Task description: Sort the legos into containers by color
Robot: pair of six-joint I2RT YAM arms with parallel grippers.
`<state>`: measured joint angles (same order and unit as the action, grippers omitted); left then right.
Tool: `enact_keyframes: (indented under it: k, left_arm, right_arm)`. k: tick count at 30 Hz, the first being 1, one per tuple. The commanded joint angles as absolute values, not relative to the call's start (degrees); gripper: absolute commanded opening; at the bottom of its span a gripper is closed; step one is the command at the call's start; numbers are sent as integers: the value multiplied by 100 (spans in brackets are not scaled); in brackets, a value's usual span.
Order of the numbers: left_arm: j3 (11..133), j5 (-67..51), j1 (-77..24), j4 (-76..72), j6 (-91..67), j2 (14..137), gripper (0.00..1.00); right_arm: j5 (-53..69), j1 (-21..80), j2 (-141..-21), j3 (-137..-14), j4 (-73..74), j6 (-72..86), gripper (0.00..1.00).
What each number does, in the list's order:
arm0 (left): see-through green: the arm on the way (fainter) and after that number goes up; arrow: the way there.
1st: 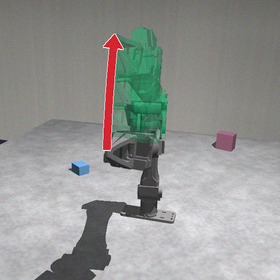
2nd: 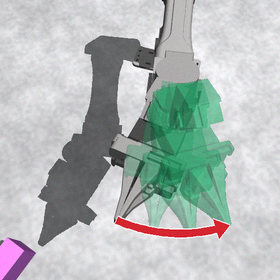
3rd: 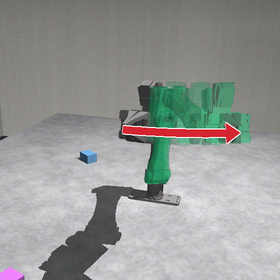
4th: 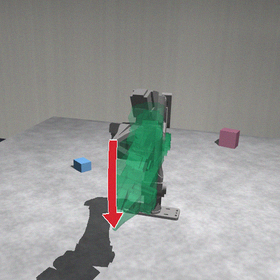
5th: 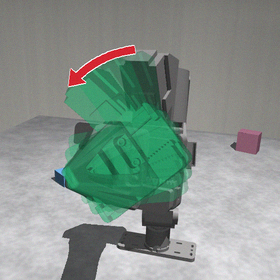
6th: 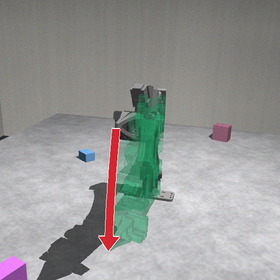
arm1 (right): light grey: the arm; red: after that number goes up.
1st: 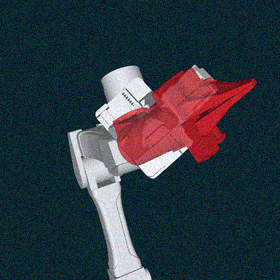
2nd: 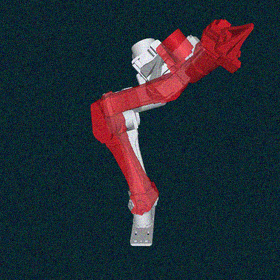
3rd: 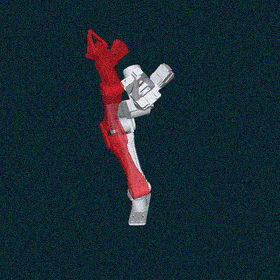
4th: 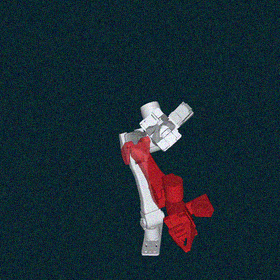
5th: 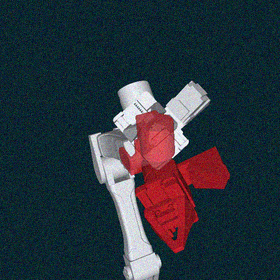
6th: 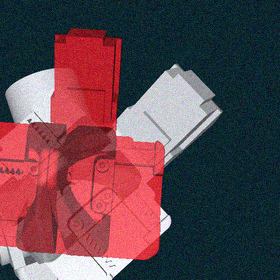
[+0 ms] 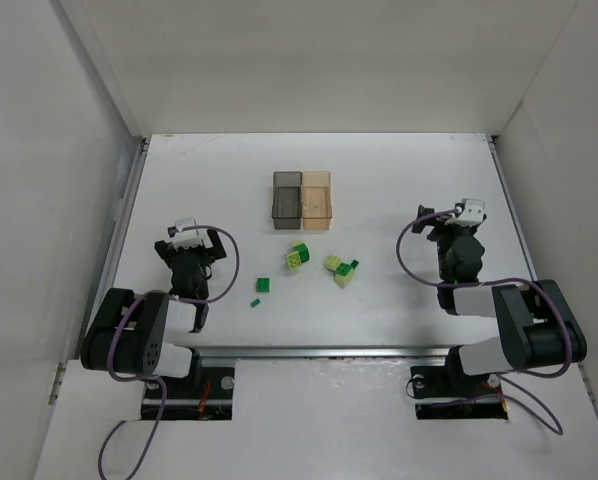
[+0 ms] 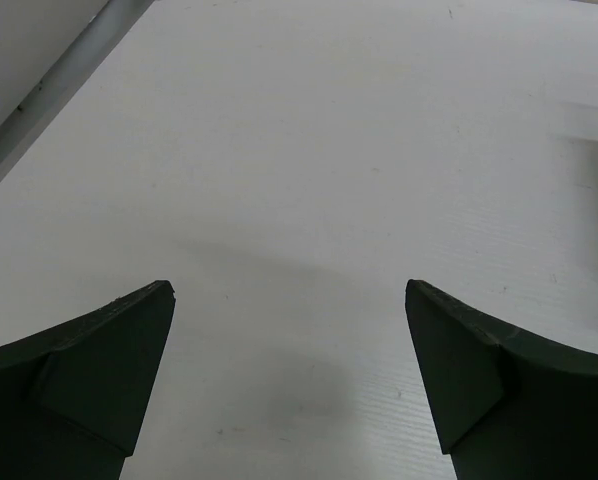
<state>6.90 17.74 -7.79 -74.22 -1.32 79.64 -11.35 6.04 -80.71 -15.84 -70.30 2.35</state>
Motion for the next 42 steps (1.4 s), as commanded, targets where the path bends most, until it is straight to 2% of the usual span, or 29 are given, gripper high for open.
enact_keyframes:
  k: [1,5,8,10,11,13,14,15,17,19,20,22,24,25,27,28,29,32,38,41,42]
  left_arm:
    - [835,1723,-791,-8736,-97,7796,100]
    - [835,1723,-791,-8736,-97,7796,100]
    - [835,1267,-791,-8718,131,7796,100]
    - [598,1055,-791,-9174,429,7700,100]
    - [780,898,-843,-8575,535,6977,100]
    - [1560,-600,-844,-6497,1285,6086,100]
    - [2017,-1320,-844,-4964,1631,5882,100]
    - [2778,-2241,-844,-4487,1809,5775,100]
    - [3294,-2626,-896,-3653,2351,5774,100]
    - [3865,-2689,-1045,-3036,2924,6107,100]
    - [4076,-2689,-1107,-2632,3283,6265,100]
    - [4901,-2751,-1265,-877,4435,6939,100]
    - [5525,-2664,-1581,868,4859,7494,100]
    - [6094,-2533,-1695,1279,4799,7767,100]
    - [6354,-2119,-1968,1677,4431,8322,100]
    - [6354,-2066,-1969,1679,4430,8323,100]
    - [6207,-2187,-2021,1592,4430,8219,100]
    - [5908,-2337,-2021,1205,4596,7702,100]
    - [5758,-2724,-2021,923,4677,6865,100]
    - [5625,-3102,-2100,1544,5525,6951,100]
    - [5625,-3103,-2153,2173,5885,7039,98]
  right_arm:
    - [-1063,589,-7998,-1705,-7242,211,100]
    - [-1063,589,-7998,-1705,-7242,211,100]
    - [-1011,589,-7998,-1705,-7242,211,100]
    - [-652,589,-7850,-1941,-6639,80,100]
    - [-476,589,-7622,-2360,-5679,-8,100]
    - [84,650,-7454,-3125,-4261,-359,100]
    - [305,703,-7453,-3903,-3697,-508,100]
    - [543,790,-7453,-4250,-2778,-945,100]
    - [984,1236,-7453,-4805,-2130,-1666,100]
    - [626,1711,-7453,-5202,-1881,-2831,100]
    - [-98,2236,-7453,-5264,-1881,-3256,100]
    - [-893,2661,-7653,-5597,-1881,-4039,100]
    - [-2180,3013,-7944,-6027,-1881,-3834,100]
    - [-2745,3093,-8267,-6525,-1881,-3545,100]
    - [-4122,3146,-8542,-7037,-1636,-2220,100]
    - [-4348,3207,-8647,-7545,-1374,-1728,100]
    - [-4290,3208,-8796,-7750,-649,-1209,100]
    - [-3140,3208,-8798,-7963,-19,-916,100]
    - [-302,2681,-8174,-7647,35,43,100]
    - [-123,2681,-8121,-7515,140,44,100]
    - [-123,2681,-8121,-7462,245,44,100]
